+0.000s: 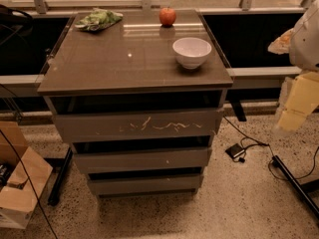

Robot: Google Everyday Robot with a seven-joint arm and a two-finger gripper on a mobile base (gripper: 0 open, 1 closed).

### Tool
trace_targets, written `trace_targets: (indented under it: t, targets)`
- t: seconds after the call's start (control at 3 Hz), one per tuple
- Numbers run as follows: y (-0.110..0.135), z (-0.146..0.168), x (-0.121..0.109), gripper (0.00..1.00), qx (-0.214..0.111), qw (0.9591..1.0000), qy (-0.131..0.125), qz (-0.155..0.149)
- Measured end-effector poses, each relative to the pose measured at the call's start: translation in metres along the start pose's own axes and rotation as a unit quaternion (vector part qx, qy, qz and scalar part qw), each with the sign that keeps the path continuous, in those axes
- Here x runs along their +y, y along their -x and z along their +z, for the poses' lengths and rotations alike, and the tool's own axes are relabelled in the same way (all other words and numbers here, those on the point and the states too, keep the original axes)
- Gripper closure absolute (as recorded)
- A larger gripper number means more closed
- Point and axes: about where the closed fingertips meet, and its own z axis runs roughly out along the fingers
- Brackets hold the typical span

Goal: Open middle drawer

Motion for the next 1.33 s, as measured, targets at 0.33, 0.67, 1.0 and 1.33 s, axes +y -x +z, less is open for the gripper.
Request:
trace_targets:
  t: [0.33,0.67,1.0,1.33]
  targets:
    - [0.002,0.0,0.0,0.0,-0.003,1.0,-0.005,0.0]
    - [0.01,0.031,0.002,0.0,-0.037,0.999,-0.007,0.023]
    - [0.018,0.064,0.001,0.0,-0.089,0.9945,-0.004,0.054]
    - [0.016,0.109,-0.001,0.0,-0.149,0.9836,0.02,0.099]
